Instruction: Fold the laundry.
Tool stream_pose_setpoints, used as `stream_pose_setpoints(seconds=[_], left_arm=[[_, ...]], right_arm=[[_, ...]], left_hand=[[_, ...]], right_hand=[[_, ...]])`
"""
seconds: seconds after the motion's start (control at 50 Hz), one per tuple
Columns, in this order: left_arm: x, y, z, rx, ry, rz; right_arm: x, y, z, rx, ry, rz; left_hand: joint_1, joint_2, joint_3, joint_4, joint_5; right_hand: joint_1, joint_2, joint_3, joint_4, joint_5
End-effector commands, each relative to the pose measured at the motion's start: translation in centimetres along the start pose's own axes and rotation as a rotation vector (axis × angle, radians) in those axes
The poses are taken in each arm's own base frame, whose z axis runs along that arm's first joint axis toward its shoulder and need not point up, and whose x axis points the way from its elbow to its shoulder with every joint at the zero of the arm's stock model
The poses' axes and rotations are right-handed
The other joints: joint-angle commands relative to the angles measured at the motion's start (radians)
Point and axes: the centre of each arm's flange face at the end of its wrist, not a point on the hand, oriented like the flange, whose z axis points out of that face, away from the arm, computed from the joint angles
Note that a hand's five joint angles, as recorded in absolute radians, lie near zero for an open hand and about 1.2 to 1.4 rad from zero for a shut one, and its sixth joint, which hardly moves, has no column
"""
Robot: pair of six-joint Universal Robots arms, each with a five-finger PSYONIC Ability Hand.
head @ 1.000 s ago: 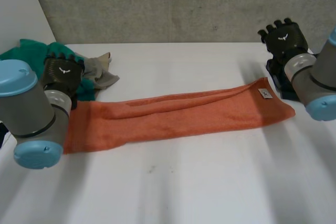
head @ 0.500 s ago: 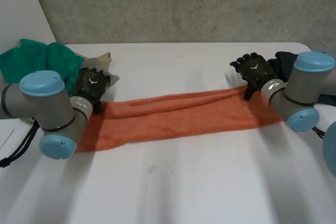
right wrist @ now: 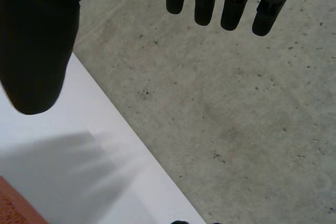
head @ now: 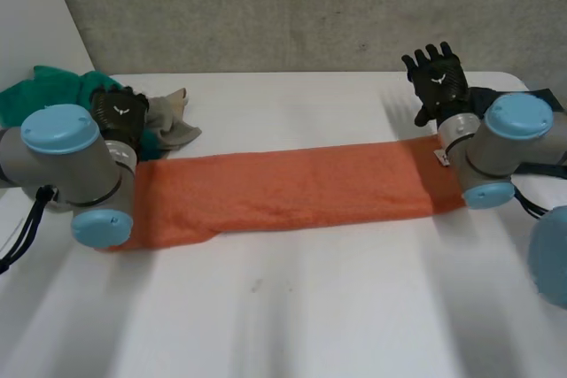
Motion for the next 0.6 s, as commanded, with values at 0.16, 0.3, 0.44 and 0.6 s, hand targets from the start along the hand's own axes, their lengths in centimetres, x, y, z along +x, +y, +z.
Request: stream_pose_setpoints(seconds=[0.16,0.3,0.44,0.6], left_arm=[[-2.7,-4.2,-7.0,0.076,0.071,-0.011],[-2.5,-5.2,-10.4,0.133,0.179,-0.072],[-1.4,-5.4,-11.8,0.135,0.242,-0.162],[-1.1,-5.0,-11.8,0.120,0.251,-0.168]], right_arm=[[6.1,-6.5,-9.0,-0.355,-0.128,0.071],[5.9,-3.6,-12.4,-0.553,-0.227,0.113],[5.6,-0.6,-13.0,-0.556,-0.242,0.012],[4.4,2.5,-12.7,-0.562,-0.258,-0.037]], left_hand=[[-0.048,-0.043,-0.049,-0.043,-0.029],[-0.048,-0.043,-0.049,-0.043,-0.029],[-0.048,-0.043,-0.049,-0.043,-0.029],[-0.048,-0.043,-0.049,-0.043,-0.029]], right_hand=[[0.231,0.224,0.220,0.226,0.215],[0.337,0.330,0.326,0.331,0.320],[0.399,0.391,0.387,0.393,0.382],[0.404,0.397,0.393,0.399,0.388]])
